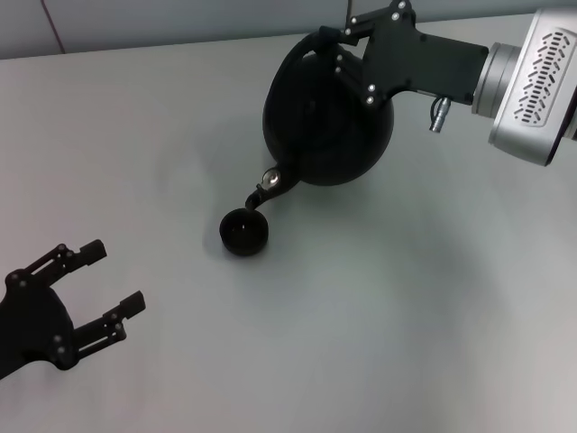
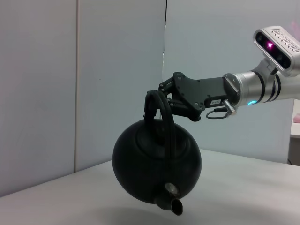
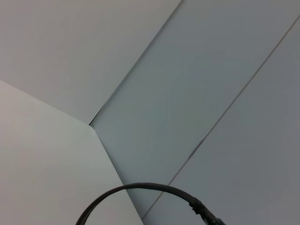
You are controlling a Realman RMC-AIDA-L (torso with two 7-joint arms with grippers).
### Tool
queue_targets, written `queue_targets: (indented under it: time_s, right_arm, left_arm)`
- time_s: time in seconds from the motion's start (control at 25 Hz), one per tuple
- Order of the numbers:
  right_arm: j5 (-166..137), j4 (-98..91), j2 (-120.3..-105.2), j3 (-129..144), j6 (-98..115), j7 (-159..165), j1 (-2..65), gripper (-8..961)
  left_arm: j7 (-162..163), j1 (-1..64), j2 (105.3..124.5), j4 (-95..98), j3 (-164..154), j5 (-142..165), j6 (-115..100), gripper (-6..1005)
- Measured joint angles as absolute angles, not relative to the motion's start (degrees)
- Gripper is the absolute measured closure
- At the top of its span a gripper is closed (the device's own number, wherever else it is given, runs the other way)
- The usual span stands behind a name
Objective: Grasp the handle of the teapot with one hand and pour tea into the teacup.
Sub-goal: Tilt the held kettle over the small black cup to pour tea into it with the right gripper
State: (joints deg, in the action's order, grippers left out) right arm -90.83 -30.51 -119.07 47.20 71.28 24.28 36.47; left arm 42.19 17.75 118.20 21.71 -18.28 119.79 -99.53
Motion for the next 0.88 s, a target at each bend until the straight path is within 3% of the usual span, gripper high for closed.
queue_targets:
  time_s: [0.88]
  right_arm:
    - [-91.18, -31.45, -119.25, 48.54, 70.65, 20.49, 36.64, 864]
  left_arm:
    - [42.19, 17.80, 118.20, 21.62, -18.28, 118.77, -99.67, 187]
